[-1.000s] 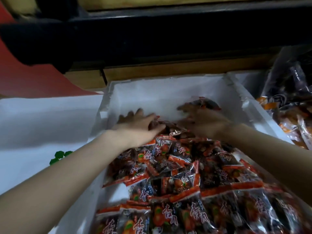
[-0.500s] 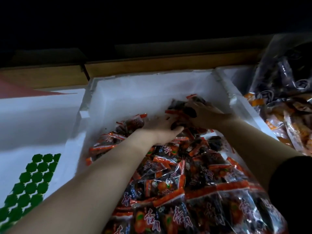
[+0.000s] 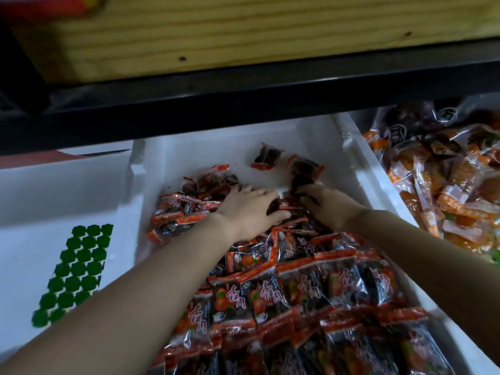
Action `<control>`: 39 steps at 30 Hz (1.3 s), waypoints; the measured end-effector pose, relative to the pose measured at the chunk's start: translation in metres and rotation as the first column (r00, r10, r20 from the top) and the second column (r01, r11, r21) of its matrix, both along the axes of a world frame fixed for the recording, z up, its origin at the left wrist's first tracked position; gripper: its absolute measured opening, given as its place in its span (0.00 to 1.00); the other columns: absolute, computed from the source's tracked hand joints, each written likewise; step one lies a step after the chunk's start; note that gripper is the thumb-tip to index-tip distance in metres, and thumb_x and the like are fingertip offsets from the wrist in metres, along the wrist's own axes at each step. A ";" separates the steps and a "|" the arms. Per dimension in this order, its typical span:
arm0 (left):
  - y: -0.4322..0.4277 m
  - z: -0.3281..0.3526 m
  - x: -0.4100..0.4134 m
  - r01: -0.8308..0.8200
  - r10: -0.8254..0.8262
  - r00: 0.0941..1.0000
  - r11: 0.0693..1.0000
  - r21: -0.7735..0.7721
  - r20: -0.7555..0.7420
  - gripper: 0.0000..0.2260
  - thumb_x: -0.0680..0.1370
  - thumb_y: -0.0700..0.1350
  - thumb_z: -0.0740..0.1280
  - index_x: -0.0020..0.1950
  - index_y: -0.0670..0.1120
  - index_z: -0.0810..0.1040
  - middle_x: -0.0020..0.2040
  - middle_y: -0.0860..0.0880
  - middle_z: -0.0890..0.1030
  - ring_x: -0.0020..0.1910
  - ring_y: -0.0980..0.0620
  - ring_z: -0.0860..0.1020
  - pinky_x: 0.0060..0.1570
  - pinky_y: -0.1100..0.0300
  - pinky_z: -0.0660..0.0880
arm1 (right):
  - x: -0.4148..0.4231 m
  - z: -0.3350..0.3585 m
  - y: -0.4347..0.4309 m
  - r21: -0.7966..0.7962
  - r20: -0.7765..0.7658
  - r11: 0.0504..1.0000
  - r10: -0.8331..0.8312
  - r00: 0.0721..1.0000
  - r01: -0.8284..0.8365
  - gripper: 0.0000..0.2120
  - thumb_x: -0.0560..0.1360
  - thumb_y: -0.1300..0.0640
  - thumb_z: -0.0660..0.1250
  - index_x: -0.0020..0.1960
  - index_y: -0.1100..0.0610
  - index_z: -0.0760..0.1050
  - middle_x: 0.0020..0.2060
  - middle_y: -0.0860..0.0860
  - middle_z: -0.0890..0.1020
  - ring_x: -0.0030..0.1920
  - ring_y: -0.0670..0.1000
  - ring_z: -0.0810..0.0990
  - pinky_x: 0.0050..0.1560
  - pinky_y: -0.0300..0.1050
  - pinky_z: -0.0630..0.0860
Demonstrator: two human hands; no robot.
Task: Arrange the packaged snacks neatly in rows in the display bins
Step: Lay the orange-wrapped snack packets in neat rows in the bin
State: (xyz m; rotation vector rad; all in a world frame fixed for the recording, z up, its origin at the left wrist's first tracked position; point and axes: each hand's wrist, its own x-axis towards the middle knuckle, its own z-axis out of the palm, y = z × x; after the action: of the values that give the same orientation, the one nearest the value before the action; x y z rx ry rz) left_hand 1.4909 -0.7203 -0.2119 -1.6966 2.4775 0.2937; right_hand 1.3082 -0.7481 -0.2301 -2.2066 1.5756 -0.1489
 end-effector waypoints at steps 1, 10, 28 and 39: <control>0.004 0.001 0.001 0.009 -0.009 1.000 1.000 -0.020 -0.007 0.24 0.80 0.62 0.51 0.72 0.51 0.64 0.72 0.49 0.67 0.72 0.47 0.61 0.70 0.49 0.56 | -0.004 0.000 0.007 0.015 0.013 1.000 -0.013 1.000 0.013 0.16 0.82 0.52 0.52 0.68 0.52 0.67 0.60 0.58 0.77 0.57 0.59 0.76 0.55 0.46 0.70; 0.009 0.005 0.000 -0.094 0.086 0.976 0.995 -0.030 -0.201 0.14 0.81 0.44 0.56 0.67 0.51 0.66 0.62 0.46 0.74 0.56 0.48 0.70 0.54 0.53 0.65 | -0.011 0.003 -0.010 -0.218 0.119 0.971 -0.076 0.990 0.101 0.25 0.78 0.62 0.60 0.73 0.57 0.59 0.69 0.58 0.67 0.67 0.61 0.66 0.66 0.48 0.61; -0.010 -0.010 -0.035 -0.086 0.071 0.985 0.993 -0.085 -0.156 0.16 0.81 0.55 0.56 0.65 0.50 0.71 0.65 0.51 0.73 0.68 0.49 0.66 0.66 0.46 0.56 | -0.002 -0.001 -0.047 -0.077 -0.069 0.992 -0.102 0.992 0.096 0.23 0.76 0.52 0.64 0.68 0.57 0.64 0.64 0.60 0.70 0.64 0.62 0.70 0.61 0.51 0.66; -0.011 -0.005 -0.044 -0.064 0.037 0.969 0.992 -0.105 -0.242 0.17 0.81 0.47 0.61 0.70 0.46 0.69 0.61 0.42 0.77 0.58 0.42 0.76 0.49 0.56 0.71 | -0.018 0.013 -0.006 -0.267 0.076 0.950 -0.149 0.986 0.164 0.15 0.79 0.55 0.59 0.62 0.62 0.66 0.51 0.65 0.79 0.52 0.66 0.77 0.48 0.54 0.73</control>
State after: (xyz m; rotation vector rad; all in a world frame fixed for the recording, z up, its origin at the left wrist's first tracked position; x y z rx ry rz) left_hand 1.4469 -0.7312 -0.2173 -1.8730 2.6689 0.3947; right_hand 1.2899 -0.7544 -0.2174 -2.2519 1.7904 -0.4975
